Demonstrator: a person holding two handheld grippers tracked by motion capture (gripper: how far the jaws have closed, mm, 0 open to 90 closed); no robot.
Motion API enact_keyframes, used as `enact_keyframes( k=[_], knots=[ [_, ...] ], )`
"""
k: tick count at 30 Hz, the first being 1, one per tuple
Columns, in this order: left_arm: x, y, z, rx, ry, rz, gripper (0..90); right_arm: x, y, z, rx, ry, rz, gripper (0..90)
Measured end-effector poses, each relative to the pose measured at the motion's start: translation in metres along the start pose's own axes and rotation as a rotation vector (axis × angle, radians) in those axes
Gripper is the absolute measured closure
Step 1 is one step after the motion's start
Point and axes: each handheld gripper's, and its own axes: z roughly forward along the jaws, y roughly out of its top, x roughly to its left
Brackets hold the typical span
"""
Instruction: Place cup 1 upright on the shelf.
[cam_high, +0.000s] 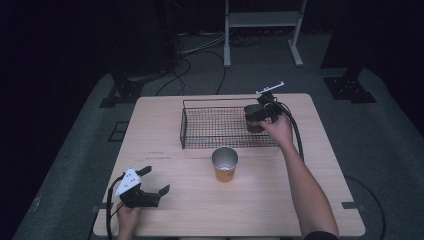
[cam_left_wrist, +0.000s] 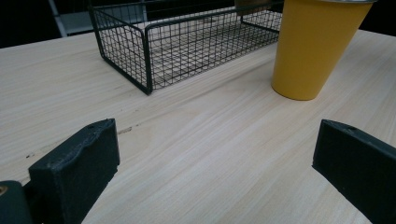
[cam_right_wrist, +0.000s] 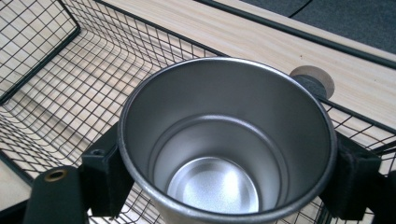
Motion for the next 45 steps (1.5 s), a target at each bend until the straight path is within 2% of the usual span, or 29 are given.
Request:
enact_keyframes(
  k=[4, 10, 15, 29, 36, 45],
  knots=[
    [0.0, 0.0, 0.0, -0.001, 0.0, 0.0, 0.0, -0.005, -0.004, 0.004, 0.009, -0.009, 0.021, 17.6],
    [0.0, 0.0, 0.0, -0.001, 0.001, 0.0, 0.0, -0.01, -0.007, 0.009, 0.028, -0.021, 0.026, 17.6],
    [0.0, 0.0, 0.0, -0.001, 0.0, 0.0, 0.0, -0.01, -0.009, 0.012, 0.038, -0.02, 0.035, 17.6],
    [0.0, 0.0, 0.0, -0.001, -0.001, -0.001, 0.0, -0.002, -0.01, 0.025, 0.079, -0.057, -0.001, 17.2],
    [0.0, 0.0, 0.0, -0.002, -0.001, -0.001, 0.0, 0.001, -0.012, 0.029, 0.109, -0.07, -0.042, 16.4],
    [0.0, 0.0, 0.0, -0.003, -0.001, 0.0, 0.0, -0.001, -0.018, 0.026, 0.113, -0.063, -0.028, 15.0]
  ],
)
